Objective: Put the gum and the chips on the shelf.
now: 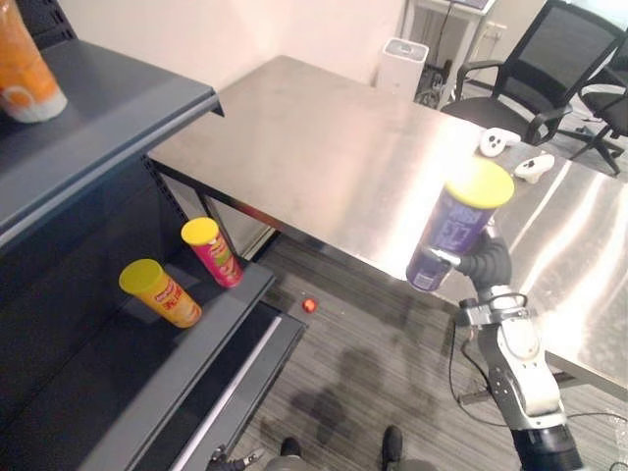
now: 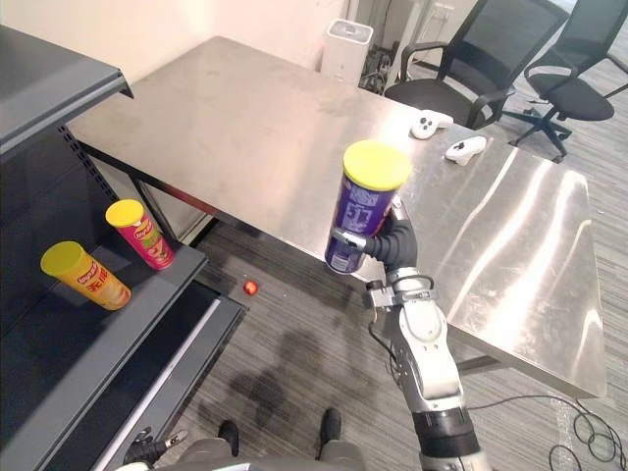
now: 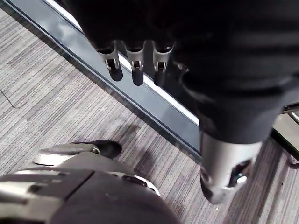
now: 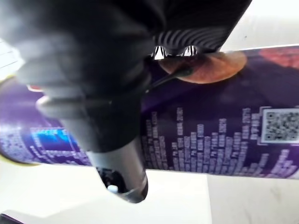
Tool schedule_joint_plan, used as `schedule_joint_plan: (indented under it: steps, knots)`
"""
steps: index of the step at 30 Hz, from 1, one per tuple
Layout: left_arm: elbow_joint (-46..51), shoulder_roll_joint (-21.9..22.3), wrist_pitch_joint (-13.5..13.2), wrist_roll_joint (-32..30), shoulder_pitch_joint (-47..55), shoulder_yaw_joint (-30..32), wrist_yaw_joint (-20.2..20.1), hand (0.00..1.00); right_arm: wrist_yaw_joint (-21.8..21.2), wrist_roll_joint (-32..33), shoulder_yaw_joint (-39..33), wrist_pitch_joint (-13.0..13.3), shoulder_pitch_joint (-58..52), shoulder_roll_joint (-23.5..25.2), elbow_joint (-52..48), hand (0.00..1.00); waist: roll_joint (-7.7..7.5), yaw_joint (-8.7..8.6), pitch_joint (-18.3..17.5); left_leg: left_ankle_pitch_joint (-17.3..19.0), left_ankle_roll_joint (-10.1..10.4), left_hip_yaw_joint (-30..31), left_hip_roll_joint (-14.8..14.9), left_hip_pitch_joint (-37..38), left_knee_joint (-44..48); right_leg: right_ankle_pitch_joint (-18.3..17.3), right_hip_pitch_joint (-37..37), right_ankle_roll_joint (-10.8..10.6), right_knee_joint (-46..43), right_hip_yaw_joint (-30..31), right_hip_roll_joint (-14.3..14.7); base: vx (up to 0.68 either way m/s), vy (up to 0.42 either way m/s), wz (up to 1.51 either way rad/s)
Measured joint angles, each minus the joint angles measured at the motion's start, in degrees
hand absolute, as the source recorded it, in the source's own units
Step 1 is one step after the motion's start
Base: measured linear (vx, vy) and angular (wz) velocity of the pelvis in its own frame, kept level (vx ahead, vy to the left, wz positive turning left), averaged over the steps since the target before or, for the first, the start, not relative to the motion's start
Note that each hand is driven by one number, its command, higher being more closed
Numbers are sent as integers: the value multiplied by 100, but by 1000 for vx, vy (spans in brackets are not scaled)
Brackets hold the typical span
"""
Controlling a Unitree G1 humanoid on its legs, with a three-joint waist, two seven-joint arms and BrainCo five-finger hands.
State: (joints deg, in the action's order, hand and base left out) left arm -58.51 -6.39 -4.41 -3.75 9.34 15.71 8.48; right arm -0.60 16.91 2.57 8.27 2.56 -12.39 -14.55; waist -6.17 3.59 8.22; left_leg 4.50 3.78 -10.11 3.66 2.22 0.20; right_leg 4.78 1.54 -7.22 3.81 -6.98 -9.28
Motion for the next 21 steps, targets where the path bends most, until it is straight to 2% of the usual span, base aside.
schedule_joint_plan:
  steps: [7, 9, 16, 18, 21]
  knots:
    - [-81, -1, 0, -202, 8, -1, -1, 0, -134, 8, 0, 66, -451, 101, -326, 100, 27, -119, -93, -4, 0, 87, -1, 28, 0, -1, -79, -1, 13, -78, -3, -9, -7, 5]
    - [-83, 0, 1, -202, 16, -4, 2, 0, -138, 113, 34, 68, -509, 228, -326, 100, 40, -123, -133, -4, -1, 86, -5, 28, 0, -1, -79, -1, 15, -79, -6, 0, 0, 0]
    - [-92, 0, 5, -202, 66, -10, 3, 0, -127, 215, 247, 69, -554, 209, -323, 100, 62, -148, -185, -1, 2, 158, 8, 89, 41, -4, -228, 0, 37, -181, -7, -13, -7, 6]
    - [-97, 0, 7, -201, 61, -9, 3, 0, -128, 213, 412, 69, -552, 210, -299, 100, 87, -154, -169, 6, 10, 287, 16, 18, 147, -16, -269, 14, 20, -276, -10, -39, -17, 29]
    - [-112, 19, 8, -134, -49, -14, 6, 0, -110, 213, 737, 71, -331, 208, -91, 100, 214, -129, -88, 20, 43, 826, 74, -441, 555, -64, -285, 84, -68, -781, 7, -94, -54, 81]
